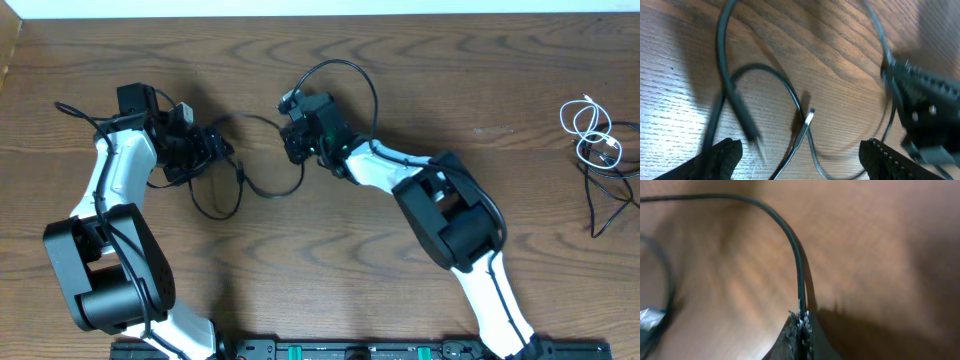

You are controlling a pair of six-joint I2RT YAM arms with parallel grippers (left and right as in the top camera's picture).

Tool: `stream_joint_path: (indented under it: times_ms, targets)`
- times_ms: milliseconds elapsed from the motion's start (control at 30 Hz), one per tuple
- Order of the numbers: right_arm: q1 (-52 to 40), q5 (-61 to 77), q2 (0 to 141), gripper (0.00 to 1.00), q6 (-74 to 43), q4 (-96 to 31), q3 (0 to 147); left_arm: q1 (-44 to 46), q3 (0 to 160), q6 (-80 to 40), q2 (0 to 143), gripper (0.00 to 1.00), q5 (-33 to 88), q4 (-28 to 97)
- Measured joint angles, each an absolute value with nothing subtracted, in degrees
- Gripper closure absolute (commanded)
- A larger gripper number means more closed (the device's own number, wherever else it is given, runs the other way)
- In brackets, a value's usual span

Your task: Untangle cables

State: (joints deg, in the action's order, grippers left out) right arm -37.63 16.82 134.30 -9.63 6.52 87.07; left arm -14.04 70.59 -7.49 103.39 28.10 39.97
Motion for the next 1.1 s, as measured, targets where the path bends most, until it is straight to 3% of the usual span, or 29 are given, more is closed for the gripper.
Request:
stream_joint_path:
  times_ms: [200, 333, 500, 667, 833, 967, 1100]
  targets:
    - [-36.53, 33.43, 132.00, 0.97, -10.24, 1.43, 85.73, -14.04, 70.59, -7.51, 103.39, 0.20, 28.10, 39.75]
    - [-36.56, 45.80, 131.94, 0.85, -10.68, 1.43, 85.73, -14.04, 70.59, -7.51, 103.39, 0.20, 28.10, 39.64]
    - [-36.60, 54.43, 131.94, 0.79, -13.26, 2.13, 85.69, -14.04, 70.59, -7.51, 103.39, 0.19, 28.10, 39.59]
    - [-36.60, 57.41, 131.94, 0.67, -17.17, 1.54, 85.69, -14.04, 70.59, -7.51, 103.39, 0.20, 28.10, 39.59]
    - [-36.82, 58.19, 131.92, 0.63, -18.70, -0.89, 85.67, -14.04, 70.59, -7.51, 103.39, 0.19, 28.10, 39.57]
    - [-37.65, 57.25, 131.92, 0.46, -19.42, -3.38, 85.65, -14.04, 70.59, -7.51, 103.39, 0.19, 28.10, 39.57]
    - [-38.50, 51.70, 131.87, 0.38, -19.64, -6.13, 85.62, -14.04, 70.59, -7.51, 103.39, 0.20, 28.10, 39.57]
